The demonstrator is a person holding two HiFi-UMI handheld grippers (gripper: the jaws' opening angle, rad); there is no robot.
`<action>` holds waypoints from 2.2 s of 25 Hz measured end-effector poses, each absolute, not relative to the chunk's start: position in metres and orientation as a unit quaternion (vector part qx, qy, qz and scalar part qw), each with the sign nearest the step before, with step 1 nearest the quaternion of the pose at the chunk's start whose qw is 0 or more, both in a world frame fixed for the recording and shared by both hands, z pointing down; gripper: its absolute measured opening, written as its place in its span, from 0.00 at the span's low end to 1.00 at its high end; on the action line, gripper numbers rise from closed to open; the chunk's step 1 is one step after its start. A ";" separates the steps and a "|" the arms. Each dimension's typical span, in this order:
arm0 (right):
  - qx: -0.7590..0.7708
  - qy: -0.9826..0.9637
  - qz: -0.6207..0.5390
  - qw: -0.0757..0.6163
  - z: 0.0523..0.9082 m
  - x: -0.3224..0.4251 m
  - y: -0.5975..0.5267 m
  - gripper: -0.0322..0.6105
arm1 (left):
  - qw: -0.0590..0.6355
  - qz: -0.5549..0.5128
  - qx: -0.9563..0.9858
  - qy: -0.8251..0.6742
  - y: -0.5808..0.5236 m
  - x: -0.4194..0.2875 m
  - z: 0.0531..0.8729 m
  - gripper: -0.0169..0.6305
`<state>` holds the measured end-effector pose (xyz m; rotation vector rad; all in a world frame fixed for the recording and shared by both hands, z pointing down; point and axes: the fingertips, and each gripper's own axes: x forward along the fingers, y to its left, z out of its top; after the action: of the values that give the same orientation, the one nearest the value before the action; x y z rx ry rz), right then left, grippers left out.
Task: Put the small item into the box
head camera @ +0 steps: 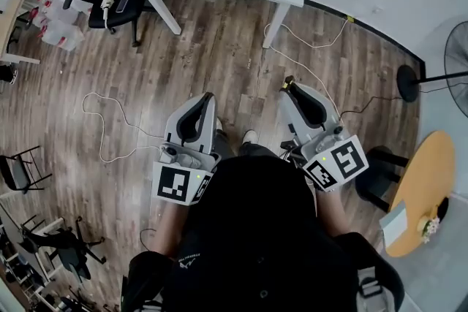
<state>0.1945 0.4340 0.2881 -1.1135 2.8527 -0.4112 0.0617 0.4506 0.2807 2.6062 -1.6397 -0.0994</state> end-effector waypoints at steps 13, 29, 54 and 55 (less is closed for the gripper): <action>-0.335 0.935 -0.111 0.035 0.276 0.187 0.429 0.16 | 0.019 -0.039 0.828 -0.560 0.454 0.051 0.276 0.03; -0.394 0.910 -0.126 0.023 0.284 0.167 0.359 0.16 | 0.018 -0.034 0.857 -0.514 0.371 0.017 0.280 0.03; -0.455 0.881 -0.130 0.018 0.290 0.051 0.188 0.16 | 0.039 -0.049 0.868 -0.493 0.190 -0.128 0.289 0.03; -0.455 0.881 -0.129 0.019 0.288 0.049 0.184 0.16 | 0.041 -0.049 0.868 -0.493 0.185 -0.130 0.290 0.03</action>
<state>0.0488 0.1838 0.2881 -1.4143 2.7342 -0.4018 -0.1304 0.1854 0.2898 2.6573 -1.5098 -0.1492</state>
